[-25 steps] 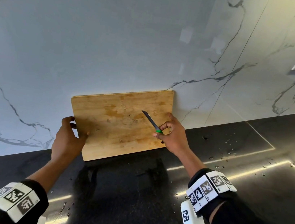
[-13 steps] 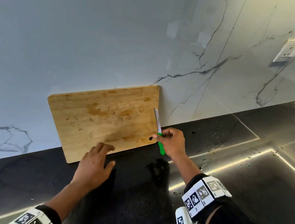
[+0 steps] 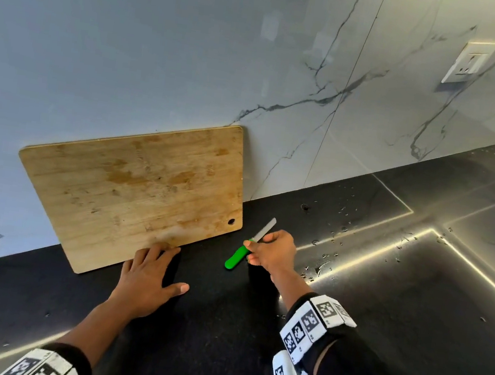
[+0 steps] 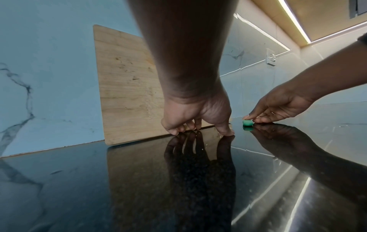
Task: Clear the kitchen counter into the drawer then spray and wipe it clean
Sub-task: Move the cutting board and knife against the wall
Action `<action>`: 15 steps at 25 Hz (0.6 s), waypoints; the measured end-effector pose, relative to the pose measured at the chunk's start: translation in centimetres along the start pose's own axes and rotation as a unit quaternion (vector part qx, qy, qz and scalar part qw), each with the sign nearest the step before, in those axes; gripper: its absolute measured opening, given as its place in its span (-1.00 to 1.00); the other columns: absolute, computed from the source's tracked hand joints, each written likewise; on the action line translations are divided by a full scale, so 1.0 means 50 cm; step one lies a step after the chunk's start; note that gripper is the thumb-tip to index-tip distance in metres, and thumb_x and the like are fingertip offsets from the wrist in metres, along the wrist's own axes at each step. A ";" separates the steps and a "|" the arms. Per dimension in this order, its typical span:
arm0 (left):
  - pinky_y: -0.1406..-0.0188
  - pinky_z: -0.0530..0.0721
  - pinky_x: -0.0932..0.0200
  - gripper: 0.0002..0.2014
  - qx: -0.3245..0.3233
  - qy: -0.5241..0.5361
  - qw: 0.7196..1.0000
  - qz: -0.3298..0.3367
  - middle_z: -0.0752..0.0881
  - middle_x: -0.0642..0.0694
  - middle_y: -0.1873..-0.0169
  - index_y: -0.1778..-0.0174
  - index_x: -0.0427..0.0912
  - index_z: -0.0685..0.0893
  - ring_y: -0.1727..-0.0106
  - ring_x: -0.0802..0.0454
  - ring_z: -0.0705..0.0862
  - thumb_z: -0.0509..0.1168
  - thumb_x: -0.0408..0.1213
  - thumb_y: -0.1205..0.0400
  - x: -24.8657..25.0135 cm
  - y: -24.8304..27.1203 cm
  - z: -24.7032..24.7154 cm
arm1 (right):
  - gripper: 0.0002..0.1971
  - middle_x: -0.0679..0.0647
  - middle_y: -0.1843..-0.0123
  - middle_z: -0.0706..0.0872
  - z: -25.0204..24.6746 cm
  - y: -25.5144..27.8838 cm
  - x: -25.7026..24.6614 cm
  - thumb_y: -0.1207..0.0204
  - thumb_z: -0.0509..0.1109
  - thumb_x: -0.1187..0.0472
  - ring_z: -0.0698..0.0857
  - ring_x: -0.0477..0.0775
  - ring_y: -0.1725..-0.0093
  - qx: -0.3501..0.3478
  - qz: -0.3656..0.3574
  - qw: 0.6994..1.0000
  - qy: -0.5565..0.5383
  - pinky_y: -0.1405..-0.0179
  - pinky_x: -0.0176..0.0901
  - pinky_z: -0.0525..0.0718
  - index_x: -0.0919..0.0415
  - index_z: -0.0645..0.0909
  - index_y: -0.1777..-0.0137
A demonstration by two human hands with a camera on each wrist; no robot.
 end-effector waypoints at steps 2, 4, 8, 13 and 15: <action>-0.54 0.20 -0.12 -0.17 -0.004 0.007 1.000 -0.007 0.16 0.11 -0.60 -0.69 0.17 0.09 -0.60 -0.06 0.13 0.25 0.32 -0.55 -0.001 -0.003 0.002 | -0.60 0.23 0.24 0.81 0.009 0.010 0.003 -0.30 0.71 0.23 0.78 0.09 0.51 0.015 -0.049 0.998 0.043 0.45 -0.07 0.79 0.16 0.48 0.15; -0.55 0.19 -0.13 -0.17 -0.009 0.013 1.000 -0.012 0.14 0.11 -0.61 -0.69 0.18 0.08 -0.60 -0.07 0.12 0.25 0.33 -0.55 -0.001 -0.003 0.004 | -0.69 0.07 0.20 0.79 0.020 0.017 0.008 -0.33 0.68 0.14 0.79 0.05 0.34 0.020 -0.120 0.988 0.100 0.27 -0.04 0.79 0.09 0.57 0.13; -0.55 0.18 -0.12 -0.16 -0.011 0.017 1.000 -0.018 0.11 0.12 -0.61 -0.70 0.19 0.04 -0.60 -0.08 0.12 0.23 0.32 -0.56 -0.001 0.000 0.008 | -0.69 -0.01 -0.12 0.56 0.039 0.047 0.011 -0.58 0.45 0.06 0.66 -0.01 -0.05 -0.056 -0.247 0.931 0.264 -0.08 -0.13 0.66 0.06 0.69 -0.31; -0.55 0.17 -0.15 -0.17 -0.018 0.019 0.999 -0.025 0.08 0.10 -0.61 -0.70 0.20 0.02 -0.60 -0.11 0.10 0.23 0.31 -0.57 0.000 0.001 0.007 | -0.53 0.10 -0.32 0.52 0.059 0.064 0.004 -0.63 0.38 -0.01 0.62 0.12 -0.25 -0.107 -0.277 0.889 0.349 -0.25 -0.02 0.63 0.17 0.58 -0.48; -0.56 0.17 -0.16 -0.17 -0.020 0.017 0.999 -0.027 0.07 0.10 -0.60 -0.70 0.21 0.01 -0.60 -0.12 0.11 0.23 0.32 -0.57 0.001 0.002 0.007 | -0.45 0.14 -0.36 0.49 0.067 0.063 0.003 -0.61 0.40 -0.01 0.59 0.18 -0.32 -0.137 -0.282 0.874 0.371 -0.34 0.04 0.60 0.22 0.50 -0.54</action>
Point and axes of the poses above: each hand's wrist, its own y-axis away from the middle knuckle, its own z-axis out of the palm, x = y × z, the point moved 1 cm from there along -y, towards the middle knuckle
